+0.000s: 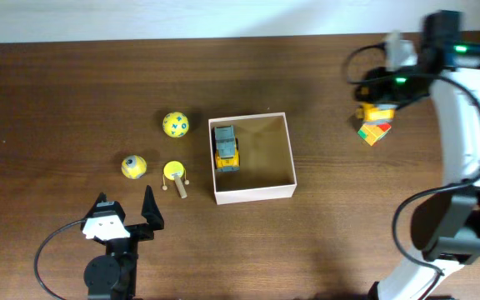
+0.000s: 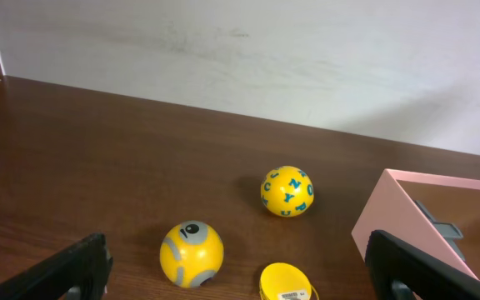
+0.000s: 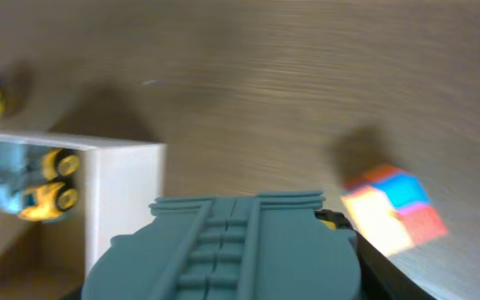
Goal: Pack container
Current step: 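Lift the truck and carry it left over the box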
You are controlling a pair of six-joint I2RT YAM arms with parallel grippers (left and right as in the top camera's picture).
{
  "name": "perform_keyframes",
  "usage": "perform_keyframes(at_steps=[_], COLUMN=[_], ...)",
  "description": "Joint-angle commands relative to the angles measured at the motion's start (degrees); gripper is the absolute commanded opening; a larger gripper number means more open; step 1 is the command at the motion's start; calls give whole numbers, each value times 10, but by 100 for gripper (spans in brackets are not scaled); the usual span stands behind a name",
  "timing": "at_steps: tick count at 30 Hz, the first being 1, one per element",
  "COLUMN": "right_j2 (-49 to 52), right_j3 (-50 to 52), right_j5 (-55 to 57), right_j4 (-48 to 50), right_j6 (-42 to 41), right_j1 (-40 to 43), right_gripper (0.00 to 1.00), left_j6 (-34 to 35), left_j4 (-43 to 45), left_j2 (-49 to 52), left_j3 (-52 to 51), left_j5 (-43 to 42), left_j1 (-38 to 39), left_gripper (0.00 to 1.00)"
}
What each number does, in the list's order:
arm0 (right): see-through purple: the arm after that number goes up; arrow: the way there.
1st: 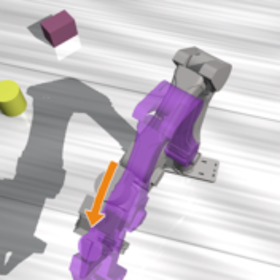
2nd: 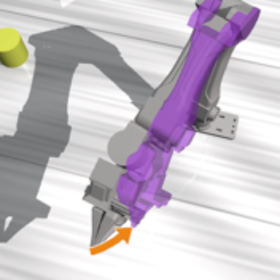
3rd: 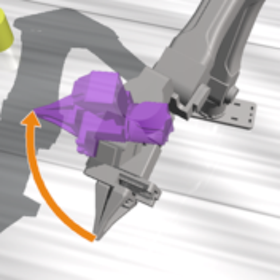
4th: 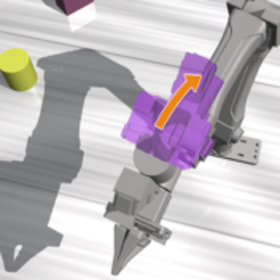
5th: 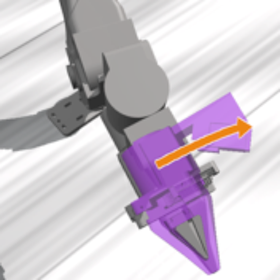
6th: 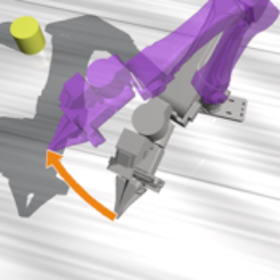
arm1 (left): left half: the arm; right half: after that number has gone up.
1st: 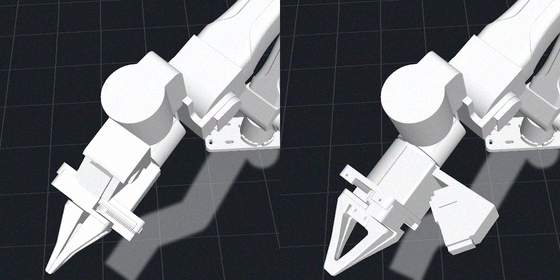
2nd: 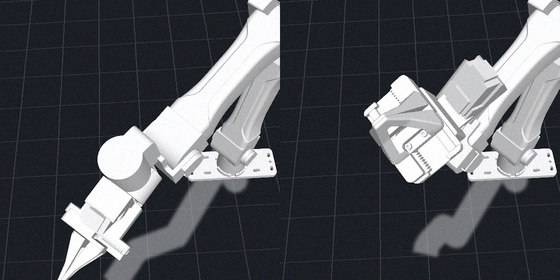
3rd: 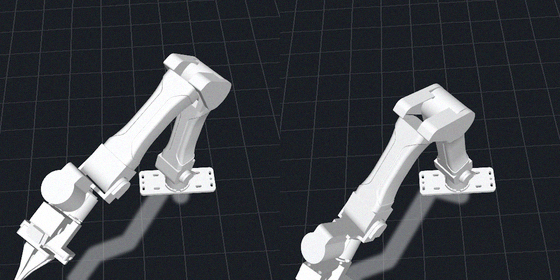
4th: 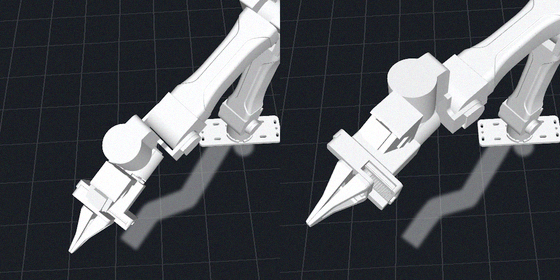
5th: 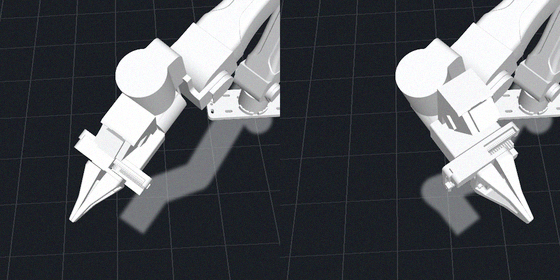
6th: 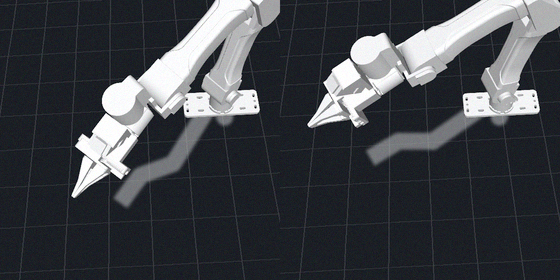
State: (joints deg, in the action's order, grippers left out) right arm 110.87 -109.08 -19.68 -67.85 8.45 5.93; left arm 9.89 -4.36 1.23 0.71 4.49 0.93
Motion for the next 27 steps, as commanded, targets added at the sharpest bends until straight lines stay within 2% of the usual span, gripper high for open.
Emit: perform_keyframes(at_steps=[1, 8, 15, 27], right_j2=[-3, -3, -3, 13], right_j3=[-15, -15, -15, -10], right_j5=[-18, -5, 98, 206], right_j4=[10, 33, 55, 57], right_j6=[9, -7, -65, -207], right_j1=[-69, -180, -277, -334], right_gripper=[54, 55, 54, 53], left_j6=[-9, -9, -9, -9], left_j4=[-2, -2, -2, -2], left_j2=[-2, -2, -2, -2], left_j3=[-2, -2, -2, -2], left_j5=[-6, -6, -6, -6], left_j1=[-3, -3, -3, -3], left_gripper=[99, 99, 99, 99])
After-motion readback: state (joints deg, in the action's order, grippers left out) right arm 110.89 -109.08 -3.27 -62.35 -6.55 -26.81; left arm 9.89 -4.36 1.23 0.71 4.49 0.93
